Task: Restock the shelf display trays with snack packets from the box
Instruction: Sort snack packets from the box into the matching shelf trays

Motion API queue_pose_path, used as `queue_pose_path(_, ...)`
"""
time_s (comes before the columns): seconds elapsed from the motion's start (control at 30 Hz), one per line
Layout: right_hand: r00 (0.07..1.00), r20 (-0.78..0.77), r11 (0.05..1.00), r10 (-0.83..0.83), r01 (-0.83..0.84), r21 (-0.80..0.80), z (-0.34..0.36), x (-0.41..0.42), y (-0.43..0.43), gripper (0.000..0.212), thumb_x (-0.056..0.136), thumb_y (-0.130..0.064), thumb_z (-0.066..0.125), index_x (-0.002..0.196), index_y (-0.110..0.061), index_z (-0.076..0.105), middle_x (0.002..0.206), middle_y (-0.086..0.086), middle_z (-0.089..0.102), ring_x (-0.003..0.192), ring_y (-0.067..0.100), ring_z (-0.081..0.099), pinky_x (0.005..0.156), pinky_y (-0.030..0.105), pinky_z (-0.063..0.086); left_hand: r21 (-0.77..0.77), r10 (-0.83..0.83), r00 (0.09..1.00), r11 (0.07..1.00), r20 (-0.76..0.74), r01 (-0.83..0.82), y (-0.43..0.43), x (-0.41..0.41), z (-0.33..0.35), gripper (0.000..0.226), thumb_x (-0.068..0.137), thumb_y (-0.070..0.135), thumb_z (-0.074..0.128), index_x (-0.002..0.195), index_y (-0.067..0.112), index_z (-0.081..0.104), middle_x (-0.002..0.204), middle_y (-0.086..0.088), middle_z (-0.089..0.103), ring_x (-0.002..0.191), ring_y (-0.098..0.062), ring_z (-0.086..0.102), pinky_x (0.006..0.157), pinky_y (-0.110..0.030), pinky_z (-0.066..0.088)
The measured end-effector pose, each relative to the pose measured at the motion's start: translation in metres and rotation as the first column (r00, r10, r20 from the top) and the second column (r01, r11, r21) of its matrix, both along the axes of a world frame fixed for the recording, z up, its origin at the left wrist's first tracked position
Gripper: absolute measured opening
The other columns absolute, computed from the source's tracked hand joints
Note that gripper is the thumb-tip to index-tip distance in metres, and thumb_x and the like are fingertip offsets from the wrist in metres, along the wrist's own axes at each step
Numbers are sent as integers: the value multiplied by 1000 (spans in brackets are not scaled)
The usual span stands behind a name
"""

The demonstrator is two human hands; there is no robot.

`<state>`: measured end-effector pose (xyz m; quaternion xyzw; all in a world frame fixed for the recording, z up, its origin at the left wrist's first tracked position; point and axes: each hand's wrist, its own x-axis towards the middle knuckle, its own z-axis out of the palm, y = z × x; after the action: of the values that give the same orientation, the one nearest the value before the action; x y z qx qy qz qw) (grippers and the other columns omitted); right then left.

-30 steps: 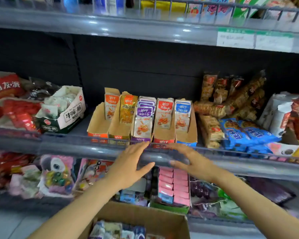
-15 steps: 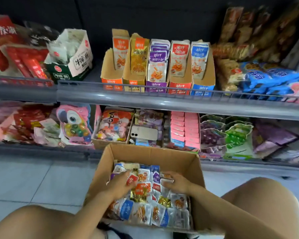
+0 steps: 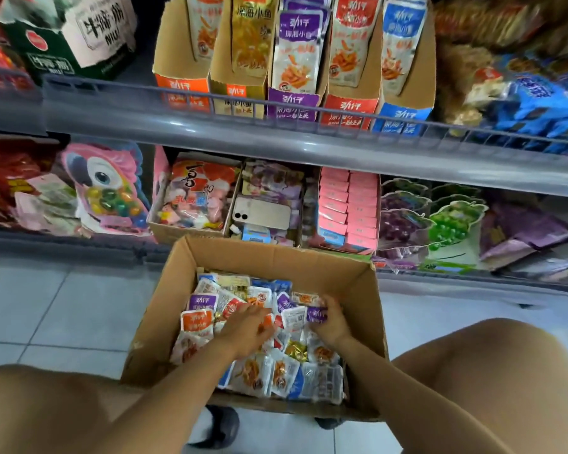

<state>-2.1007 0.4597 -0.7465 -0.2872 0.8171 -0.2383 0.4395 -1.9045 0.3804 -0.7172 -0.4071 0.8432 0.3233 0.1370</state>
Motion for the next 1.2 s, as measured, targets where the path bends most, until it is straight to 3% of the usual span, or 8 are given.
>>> queue_pose_path(0.2,996,12,996,-84,84,14,-15,4,10,78,78,-4,71,142,-14,28,143,10,39,128,27,44,106,38,40,-11,-17,995,1000,96,19,6,-35,-26,57,97,52,34,142,18,38,145,-5,37,138,-27,20,113,-39,19)
queue_pose_path(0.37,991,-49,985,-122,115,-127,-15,1,6,62,77,5,67,132,-11,44,137,9,38,121,25,47,104,30,40,174,277,956,950,-90,-259,9,-64,-38,40,87,47,59,109,14,61,125,-4,59,117,-25,47,95,-33,33)
queue_pose_path(0.5,983,113,954,-145,169,-250,1,7,2,61,77,15,63,129,-11,47,129,5,38,113,20,52,90,29,53,233,371,903,918,-217,-322,12,-68,-32,26,86,35,66,97,11,68,83,-3,69,73,-17,57,64,-21,37)
queue_pose_path(0.63,954,283,920,-103,200,-337,28,10,-4,59,78,7,69,128,-13,44,121,5,54,104,18,58,73,17,54,427,464,807,854,-365,-297,-1,-55,-7,13,88,24,64,94,12,63,89,-5,67,82,-24,63,74,-37,50)
queue_pose_path(0.87,877,464,901,123,97,-422,107,19,-9,25,83,-12,69,107,-10,64,99,6,73,89,21,71,73,26,57,449,553,665,824,-502,-346,-26,-27,80,14,85,26,68,82,17,59,80,0,62,70,-10,56,59,-18,41)
queue_pose_path(1.0,843,536,844,-39,315,-434,135,15,-7,23,86,-16,65,108,-10,62,100,11,73,84,22,70,70,29,57,660,756,471,641,-455,-391,-22,-5,114,18,88,23,64,106,20,62,101,-4,68,86,-15,67,69,-31,59)
queue_pose_path(1.13,742,659,804,-120,462,-374,148,13,-3,24,90,-26,57,112,-16,60,93,6,70,81,19,68,76,38,55,826,901,128,431,-414,-364,-18,9,133,16,93,6,52,107,13,58,94,-6,68,73,-12,68,58,-26,56)
queue_pose_path(1.2,700,709,827,-87,448,-341,153,21,-1,31,88,-29,58,117,-17,59,95,5,70,85,20,68,86,46,52,872,926,64,373,-372,-318,-12,11,140,20,92,1,53,110,10,54,100,-10,67,79,-18,66,60,-27,55)
